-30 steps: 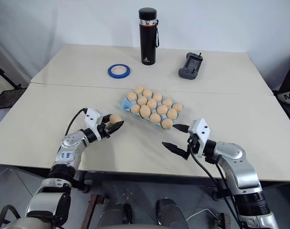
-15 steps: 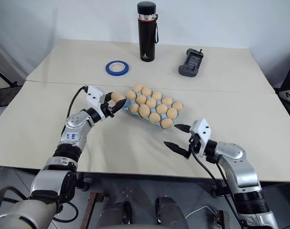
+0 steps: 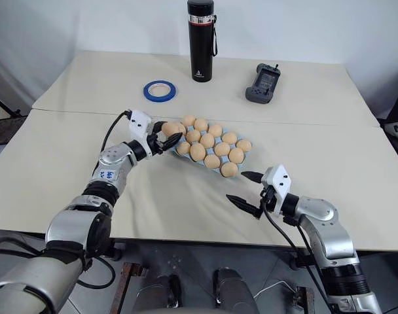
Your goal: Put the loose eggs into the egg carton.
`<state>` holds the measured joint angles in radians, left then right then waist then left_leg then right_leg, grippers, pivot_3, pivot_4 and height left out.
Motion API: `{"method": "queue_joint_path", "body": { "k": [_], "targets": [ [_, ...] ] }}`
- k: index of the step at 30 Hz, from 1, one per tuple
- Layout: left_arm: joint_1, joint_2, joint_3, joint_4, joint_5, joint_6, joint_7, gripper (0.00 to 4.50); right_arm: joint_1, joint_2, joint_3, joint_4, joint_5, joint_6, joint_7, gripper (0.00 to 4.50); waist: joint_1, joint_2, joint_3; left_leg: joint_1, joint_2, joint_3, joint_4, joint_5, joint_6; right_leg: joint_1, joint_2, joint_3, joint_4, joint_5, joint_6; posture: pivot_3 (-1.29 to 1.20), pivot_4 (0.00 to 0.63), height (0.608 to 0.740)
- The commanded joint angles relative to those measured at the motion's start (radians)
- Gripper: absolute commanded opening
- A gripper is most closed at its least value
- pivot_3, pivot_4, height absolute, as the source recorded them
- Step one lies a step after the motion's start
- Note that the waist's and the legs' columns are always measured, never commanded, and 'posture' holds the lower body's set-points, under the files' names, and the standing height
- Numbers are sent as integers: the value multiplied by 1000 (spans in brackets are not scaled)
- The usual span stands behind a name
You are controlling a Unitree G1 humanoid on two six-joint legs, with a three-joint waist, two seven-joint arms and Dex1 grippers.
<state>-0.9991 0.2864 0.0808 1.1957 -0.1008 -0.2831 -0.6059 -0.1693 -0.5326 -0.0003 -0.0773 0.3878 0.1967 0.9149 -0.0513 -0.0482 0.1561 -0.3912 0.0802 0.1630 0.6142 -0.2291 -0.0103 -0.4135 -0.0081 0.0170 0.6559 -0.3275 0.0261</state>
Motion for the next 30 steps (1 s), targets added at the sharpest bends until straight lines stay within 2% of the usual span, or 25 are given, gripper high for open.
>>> {"method": "queue_joint_path", "body": {
  "k": [1, 8, 12, 15, 20, 24, 26, 30],
  "targets": [
    [-37, 2, 15, 1, 0, 0, -17, 4486, 7, -1, -25, -48, 14, -7, -8, 4500, 1, 0, 1, 0, 0, 0, 0, 0, 0, 0, 0, 0, 0, 0, 0, 0, 150, 740],
    [-28, 34, 11, -31, 15, 8, -22, 4486, -10, -14, -28, -57, 15, -8, -3, 4500, -1, 0, 2, 0, 0, 0, 0, 0, 0, 0, 0, 0, 0, 0, 0, 0, 150, 740],
    [1, 72, 14, -101, 1, 35, -88, 4486, -49, -31, -42, -55, 23, -5, 9, 4500, -5, 2, 7, 0, 0, 0, 0, 0, 0, 0, 0, 0, 0, 0, 0, 0, 150, 740],
    [56, 107, 33, -201, -37, 80, -154, 4486, -78, -52, -52, -45, 29, -3, 31, 4500, -5, 4, 9, 0, 0, 1, 0, 0, 0, 0, 0, 0, 0, 0, 0, 0, 150, 740],
    [226, 212, 54, -483, -111, 251, -283, 4486, -132, -86, -51, 14, 25, -16, 85, 4500, -8, 6, 12, 0, 1, 1, -1, 0, -2, 0, 1, 0, 1, -1, -1, 0, 150, 740],
    [332, 255, 83, -636, -178, 265, -362, 4486, -171, -86, -38, 61, 11, -30, 115, 4500, -4, 6, 13, 0, 1, 1, -1, 1, -4, 0, 0, 0, 2, -1, -1, 0, 150, 740],
    [405, 310, 89, -704, -181, 278, -406, 4486, -212, -87, -15, 111, -9, -47, 148, 4500, -3, 6, 13, 0, 1, 1, 0, 1, -3, 0, 0, 0, 2, -1, -1, 0, 150, 740],
    [492, 376, 110, -781, -206, 289, -447, 4486, -277, -82, 9, 194, -34, -82, 190, 4500, -8, 6, 14, 1, 1, 1, 0, 0, -1, 0, 0, 1, 2, -2, -1, 0, 150, 740]
  ]
}}
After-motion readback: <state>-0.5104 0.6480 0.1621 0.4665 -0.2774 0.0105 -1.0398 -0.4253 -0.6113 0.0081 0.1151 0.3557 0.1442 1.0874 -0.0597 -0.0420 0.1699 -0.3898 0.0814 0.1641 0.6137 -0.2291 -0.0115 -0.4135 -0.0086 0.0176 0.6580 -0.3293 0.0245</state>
